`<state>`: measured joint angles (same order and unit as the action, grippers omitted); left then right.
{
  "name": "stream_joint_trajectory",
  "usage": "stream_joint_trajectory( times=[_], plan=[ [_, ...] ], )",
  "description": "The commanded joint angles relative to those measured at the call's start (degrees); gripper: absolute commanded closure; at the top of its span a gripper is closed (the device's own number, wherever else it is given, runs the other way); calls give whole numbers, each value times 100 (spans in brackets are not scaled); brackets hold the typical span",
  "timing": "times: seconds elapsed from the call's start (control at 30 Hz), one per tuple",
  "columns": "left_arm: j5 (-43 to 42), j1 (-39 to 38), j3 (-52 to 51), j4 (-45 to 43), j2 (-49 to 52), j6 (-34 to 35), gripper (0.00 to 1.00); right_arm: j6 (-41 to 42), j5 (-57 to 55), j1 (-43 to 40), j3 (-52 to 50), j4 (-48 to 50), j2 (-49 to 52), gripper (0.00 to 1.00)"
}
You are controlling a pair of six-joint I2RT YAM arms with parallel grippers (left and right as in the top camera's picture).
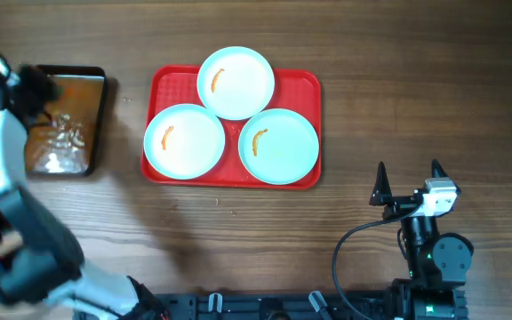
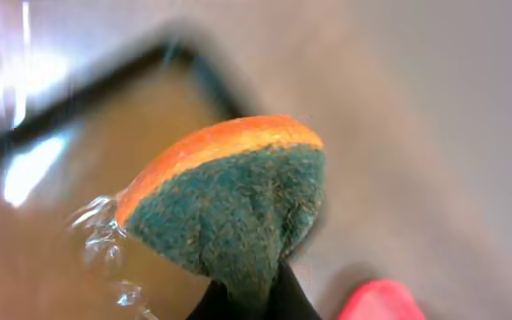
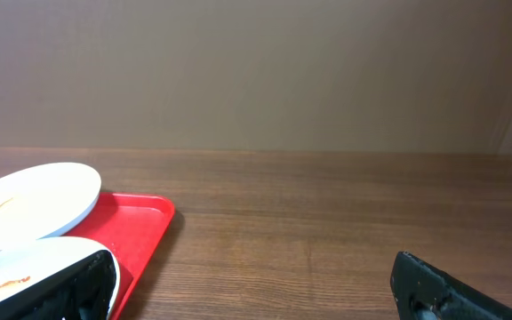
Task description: Clean dirty plates on tray and stack at the side
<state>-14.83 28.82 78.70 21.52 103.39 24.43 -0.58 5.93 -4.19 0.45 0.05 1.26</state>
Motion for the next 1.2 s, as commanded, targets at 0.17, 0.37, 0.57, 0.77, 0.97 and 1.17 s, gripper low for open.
stream_joint_trajectory(
  times=[0.17,0.37,0.57,0.77,0.97,1.17],
  plan=[
    [428,-229,11,-118,-686,-181,96,-74,-35,-22,-15,26,-46,0],
    [1005,-205,105,304,-79,-892,96,-74,-35,-22,-15,26,-46,0],
    [332,-505,660,181,-2483,-426,96,-76,-35,-22,-15,26,-46,0],
    [278,-1261,660,2267,-2761,-221,96,-76,-35,-22,-15,26,-46,0],
    [199,-2614,632,3963,-1469,-208,96,-74,-35,-22,-15,26,-46,0],
    [286,-3722,599,3834,-138,-205,96,-68,42,-22,-15,92,-46,1]
  ],
)
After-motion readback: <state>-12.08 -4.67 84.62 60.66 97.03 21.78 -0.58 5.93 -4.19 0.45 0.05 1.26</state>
